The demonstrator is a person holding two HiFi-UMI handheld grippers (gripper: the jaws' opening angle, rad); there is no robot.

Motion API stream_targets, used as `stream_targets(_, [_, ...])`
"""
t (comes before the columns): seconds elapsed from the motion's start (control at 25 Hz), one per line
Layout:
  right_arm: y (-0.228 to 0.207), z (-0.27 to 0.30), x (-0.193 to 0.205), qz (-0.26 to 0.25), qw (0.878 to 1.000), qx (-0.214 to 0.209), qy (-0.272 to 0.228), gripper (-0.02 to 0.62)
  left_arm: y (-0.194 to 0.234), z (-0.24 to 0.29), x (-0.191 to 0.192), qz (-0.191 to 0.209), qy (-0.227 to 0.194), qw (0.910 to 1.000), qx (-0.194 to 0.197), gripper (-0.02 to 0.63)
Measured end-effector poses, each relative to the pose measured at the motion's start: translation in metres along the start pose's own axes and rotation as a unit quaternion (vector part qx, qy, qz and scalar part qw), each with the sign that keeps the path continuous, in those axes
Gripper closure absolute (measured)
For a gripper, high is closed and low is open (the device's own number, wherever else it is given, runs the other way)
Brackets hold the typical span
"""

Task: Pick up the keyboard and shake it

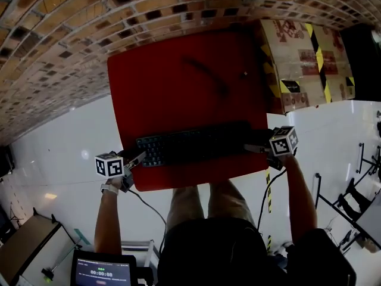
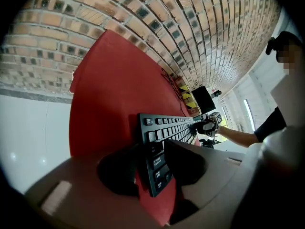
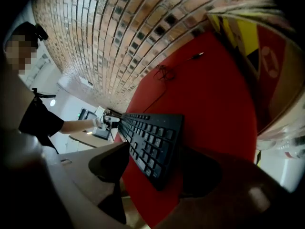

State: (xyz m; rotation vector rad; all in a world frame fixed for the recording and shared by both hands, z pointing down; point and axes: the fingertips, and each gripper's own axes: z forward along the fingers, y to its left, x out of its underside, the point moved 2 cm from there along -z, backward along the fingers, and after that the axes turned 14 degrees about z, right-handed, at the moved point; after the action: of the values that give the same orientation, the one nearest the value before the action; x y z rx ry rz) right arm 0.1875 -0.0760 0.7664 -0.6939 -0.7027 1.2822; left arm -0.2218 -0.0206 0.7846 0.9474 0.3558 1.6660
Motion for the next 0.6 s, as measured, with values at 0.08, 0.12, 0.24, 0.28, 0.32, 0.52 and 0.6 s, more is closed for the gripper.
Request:
stream_targets(0.08, [0.0,0.004,0.0,0.005,1.0,-0.008,0.006,0.302,0.0,0.0,0.0,-0.003,-0.004,1.0,0.002,0.426])
stream_targets(0.12, [0.0,0.004,0.0,0.014,1.0,-0.017,0.002,0.305,0.001,-0.001,0.0,-0.008,-0.01,0.9999,0.001,0.423])
stream_targets(0.24, [-0.002,0.001,-0.005,0.059,0.996,-0.062,-0.018,0.332,0.002,0.001,-0.006,-0.024,-0.033,0.9992,-0.001,0.426])
stream_targets(0.28, [-0.003,0.0,-0.006,0.071,0.994,-0.075,-0.018,0.335,0.002,0.002,-0.008,-0.025,-0.035,0.9991,-0.001,0.426])
stream_targets(0.32, [-0.003,-0.001,-0.006,0.079,0.993,-0.088,-0.014,0.336,0.002,0.003,-0.009,-0.024,-0.034,0.9991,0.002,0.426])
stream_targets(0.52, [0.011,-0.004,-0.009,0.106,0.98,-0.171,-0.008,0.351,0.003,-0.001,-0.007,-0.013,-0.018,0.9995,0.021,0.431])
stream_targets(0.6, [0.012,-0.003,-0.004,0.101,0.98,-0.172,0.003,0.351,0.002,-0.002,-0.006,-0.008,-0.022,0.9994,0.024,0.428])
